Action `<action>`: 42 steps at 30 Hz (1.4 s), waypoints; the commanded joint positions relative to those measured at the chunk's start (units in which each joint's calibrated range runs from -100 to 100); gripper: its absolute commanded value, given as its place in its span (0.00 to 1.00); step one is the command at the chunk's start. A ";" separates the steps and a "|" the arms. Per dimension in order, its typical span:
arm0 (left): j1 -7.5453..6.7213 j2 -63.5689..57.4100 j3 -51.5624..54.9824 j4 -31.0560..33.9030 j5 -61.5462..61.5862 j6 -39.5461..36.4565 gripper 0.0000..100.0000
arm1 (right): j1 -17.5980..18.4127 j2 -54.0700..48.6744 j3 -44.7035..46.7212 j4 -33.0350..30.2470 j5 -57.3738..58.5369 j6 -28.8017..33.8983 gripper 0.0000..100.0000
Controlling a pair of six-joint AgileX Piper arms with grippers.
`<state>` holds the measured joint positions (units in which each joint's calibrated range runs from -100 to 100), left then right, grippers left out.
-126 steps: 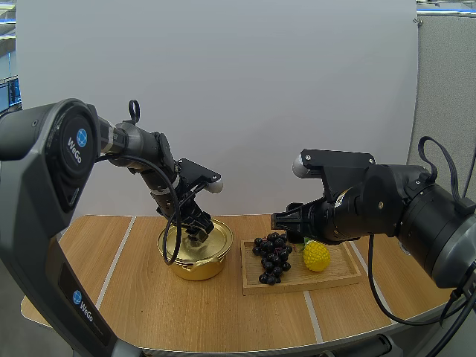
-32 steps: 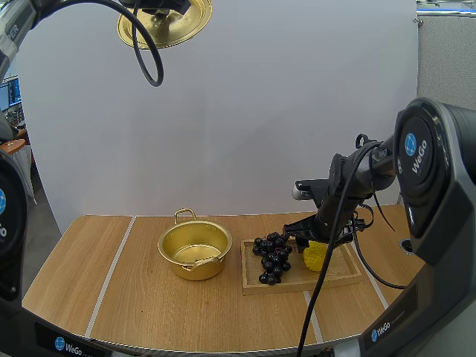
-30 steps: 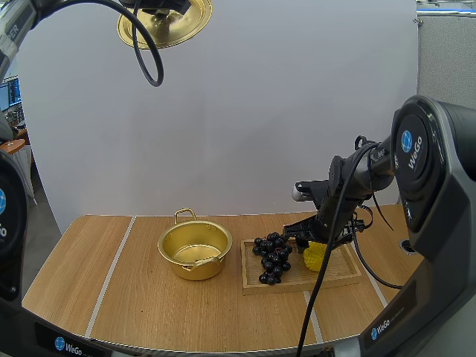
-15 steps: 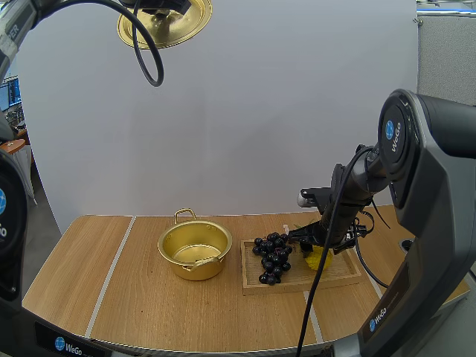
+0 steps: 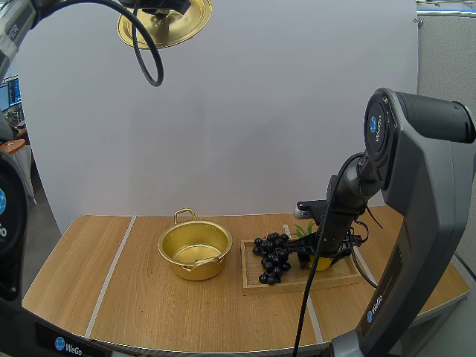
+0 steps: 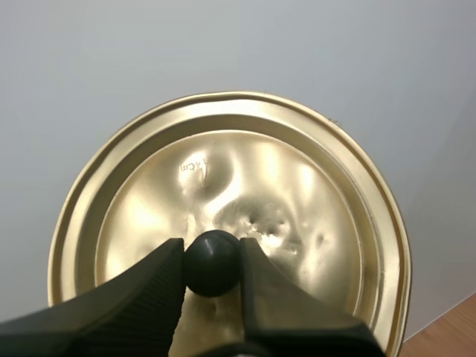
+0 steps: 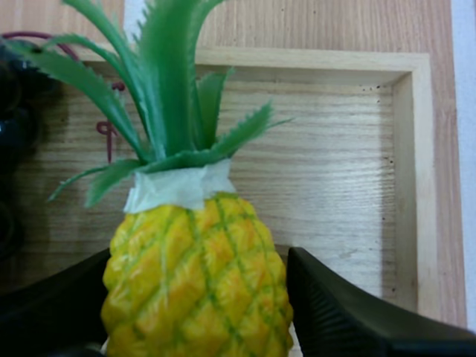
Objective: Open the pot, put the pineapple inside, and close it
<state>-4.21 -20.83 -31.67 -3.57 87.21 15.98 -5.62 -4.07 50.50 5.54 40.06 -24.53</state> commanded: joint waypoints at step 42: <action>-0.11 -0.23 -0.42 0.03 -0.55 -0.57 0.00 | 23.44 -27.51 -18.26 10.28 18.66 -3.06 0.00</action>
<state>-4.21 -20.83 -31.67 -3.57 87.21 15.98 16.09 -33.87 33.17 15.54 58.99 -28.17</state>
